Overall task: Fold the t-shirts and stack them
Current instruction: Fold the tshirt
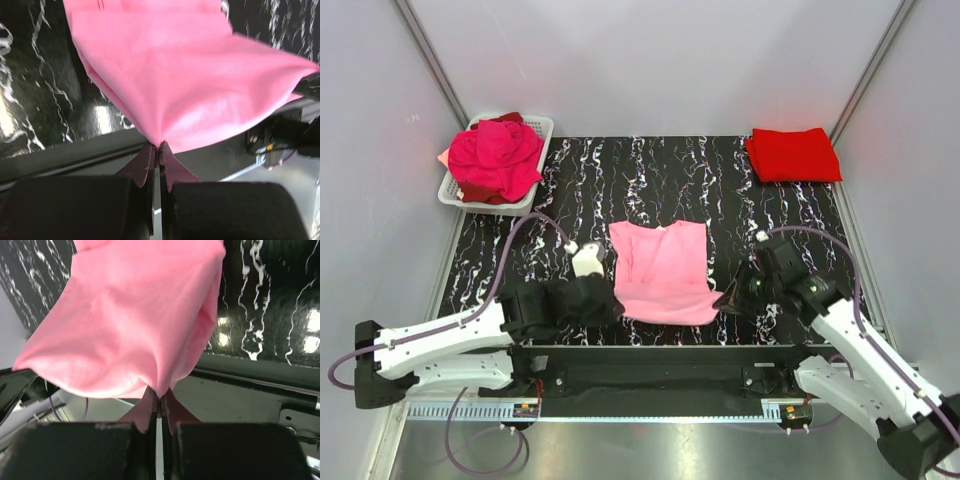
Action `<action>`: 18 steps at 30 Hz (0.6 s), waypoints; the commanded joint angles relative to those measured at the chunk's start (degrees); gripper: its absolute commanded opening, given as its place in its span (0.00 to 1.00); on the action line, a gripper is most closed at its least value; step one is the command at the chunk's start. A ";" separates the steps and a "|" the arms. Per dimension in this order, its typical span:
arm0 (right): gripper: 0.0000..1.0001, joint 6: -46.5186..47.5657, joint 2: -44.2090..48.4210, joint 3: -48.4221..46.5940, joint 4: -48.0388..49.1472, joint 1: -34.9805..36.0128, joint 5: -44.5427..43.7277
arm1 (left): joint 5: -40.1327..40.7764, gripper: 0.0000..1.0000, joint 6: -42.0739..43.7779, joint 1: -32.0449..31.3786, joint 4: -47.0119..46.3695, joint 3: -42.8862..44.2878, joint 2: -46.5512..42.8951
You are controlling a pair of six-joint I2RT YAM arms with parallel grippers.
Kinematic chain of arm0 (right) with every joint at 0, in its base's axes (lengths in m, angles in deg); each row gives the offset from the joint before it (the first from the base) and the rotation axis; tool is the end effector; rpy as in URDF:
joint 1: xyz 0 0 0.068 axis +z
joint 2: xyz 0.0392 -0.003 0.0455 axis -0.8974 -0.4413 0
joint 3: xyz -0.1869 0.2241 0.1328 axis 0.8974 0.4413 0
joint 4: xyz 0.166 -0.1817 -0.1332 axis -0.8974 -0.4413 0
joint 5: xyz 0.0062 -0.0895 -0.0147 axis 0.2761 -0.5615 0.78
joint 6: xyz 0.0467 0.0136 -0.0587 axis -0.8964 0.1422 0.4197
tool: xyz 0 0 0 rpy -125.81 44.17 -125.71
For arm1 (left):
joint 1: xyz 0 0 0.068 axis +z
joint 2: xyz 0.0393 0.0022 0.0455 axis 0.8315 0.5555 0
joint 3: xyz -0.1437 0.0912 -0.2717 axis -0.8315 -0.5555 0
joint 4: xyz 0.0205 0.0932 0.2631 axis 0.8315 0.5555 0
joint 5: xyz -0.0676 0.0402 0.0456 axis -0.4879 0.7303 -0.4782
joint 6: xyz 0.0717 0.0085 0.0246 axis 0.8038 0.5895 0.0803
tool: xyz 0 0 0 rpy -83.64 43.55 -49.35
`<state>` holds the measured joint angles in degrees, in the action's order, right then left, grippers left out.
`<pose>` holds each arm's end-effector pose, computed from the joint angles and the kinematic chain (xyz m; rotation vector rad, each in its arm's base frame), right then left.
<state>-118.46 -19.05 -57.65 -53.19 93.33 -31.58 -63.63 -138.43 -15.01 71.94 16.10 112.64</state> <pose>0.1166 0.0867 0.2659 0.3022 2.6721 0.8565 0.0813 -0.1673 0.2947 -0.0553 2.4775 -0.6721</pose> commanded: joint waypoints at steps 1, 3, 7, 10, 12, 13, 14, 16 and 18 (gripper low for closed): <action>0.00 1.53 -4.98 -8.21 -1.85 0.10 -7.14 | 4.37 0.02 4.94 5.14 4.87 6.10 2.57; 0.00 2.68 -8.14 -11.90 -1.77 0.10 -8.46 | 0.87 0.03 8.97 8.41 2.77 7.42 3.89; 0.00 4.52 -13.86 -16.92 -1.16 -0.42 -10.41 | -4.24 0.04 14.18 16.67 0.21 9.44 6.87; 0.00 6.02 -18.34 -19.56 0.68 -1.83 -9.27 | -6.35 0.05 17.25 20.01 -0.59 11.90 10.04; 0.00 7.25 -21.59 -21.40 1.48 -3.75 -8.13 | -8.19 0.05 19.27 21.86 -0.94 14.01 12.85; 0.00 7.69 -22.73 -22.02 2.35 -4.55 -6.82 | -8.99 0.06 19.98 23.70 -1.11 14.63 13.90; 0.00 8.47 -24.92 -23.59 2.54 -5.34 -6.37 | -9.87 0.06 20.68 24.59 -1.81 15.85 15.74; 0.00 9.18 -27.13 -25.18 3.24 -7.28 -5.23 | -12.15 0.06 22.70 27.30 -2.34 17.09 17.77; 0.00 10.50 -30.47 -27.64 3.59 -8.68 -4.52 | -13.56 0.06 24.46 28.98 -2.52 19.46 21.19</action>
<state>-111.23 -47.31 -80.78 -52.07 86.51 -36.95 -73.53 -119.33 11.48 71.54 31.29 131.24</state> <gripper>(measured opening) 0.021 0.067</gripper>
